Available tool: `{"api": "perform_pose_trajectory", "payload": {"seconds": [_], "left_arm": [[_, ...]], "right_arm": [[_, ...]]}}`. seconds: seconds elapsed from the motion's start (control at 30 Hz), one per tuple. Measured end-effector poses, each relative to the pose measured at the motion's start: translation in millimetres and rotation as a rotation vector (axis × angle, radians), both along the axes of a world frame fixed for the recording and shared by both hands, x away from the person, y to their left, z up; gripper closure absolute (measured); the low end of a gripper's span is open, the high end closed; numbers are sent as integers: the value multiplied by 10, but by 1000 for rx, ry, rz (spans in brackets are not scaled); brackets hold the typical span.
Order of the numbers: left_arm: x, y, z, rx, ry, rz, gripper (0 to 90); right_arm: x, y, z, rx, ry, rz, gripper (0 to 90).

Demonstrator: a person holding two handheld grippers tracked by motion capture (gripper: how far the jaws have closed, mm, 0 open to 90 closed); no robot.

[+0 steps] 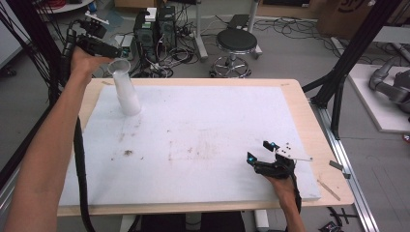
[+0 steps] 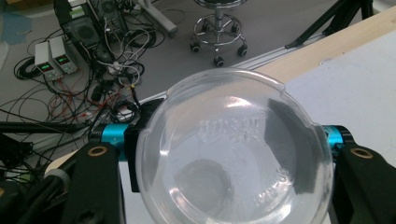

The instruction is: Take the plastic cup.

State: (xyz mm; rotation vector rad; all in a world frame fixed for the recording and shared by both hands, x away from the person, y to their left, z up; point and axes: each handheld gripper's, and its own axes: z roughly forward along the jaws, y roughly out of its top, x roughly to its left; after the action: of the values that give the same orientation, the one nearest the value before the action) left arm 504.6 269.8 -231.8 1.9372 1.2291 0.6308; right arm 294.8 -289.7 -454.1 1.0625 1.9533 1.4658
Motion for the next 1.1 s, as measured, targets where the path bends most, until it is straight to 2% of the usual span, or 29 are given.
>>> {"api": "perform_pose_trajectory", "payload": {"seconds": [0.13, 0.27, 0.5, 0.67, 0.73, 0.77, 0.83, 0.93, 1.1], "left_arm": [[-86, 29, -34, -53, -24, -21, 390], [-209, 36, -21, -80, -59, -50, 390], [-499, -21, -5, -119, -127, -153, 390], [-717, -125, 17, -126, -176, -238, 390], [-817, -180, 8, -148, -193, -288, 390], [-817, -180, 8, -148, -193, -288, 390], [-954, -255, -19, -170, -218, -346, 390], [-1097, -326, -68, -198, -238, -406, 390], [-1327, -415, -210, -257, -260, -495, 390]], "right_arm": [[0, -1, 1, -4, -1, 2, 172], [0, 0, 0, -7, -3, 2, 172], [2, 7, -1, -14, -3, 1, 172], [-10, 3, 0, -10, -14, 3, 172], [-8, 5, 0, -18, -19, 4, 172], [-8, 5, 0, -18, -19, 4, 172], [-7, 6, -1, -16, -16, 3, 172], [-5, 6, 0, -13, -3, 4, 172], [-3, 3, -1, -13, -8, 4, 172]]}}
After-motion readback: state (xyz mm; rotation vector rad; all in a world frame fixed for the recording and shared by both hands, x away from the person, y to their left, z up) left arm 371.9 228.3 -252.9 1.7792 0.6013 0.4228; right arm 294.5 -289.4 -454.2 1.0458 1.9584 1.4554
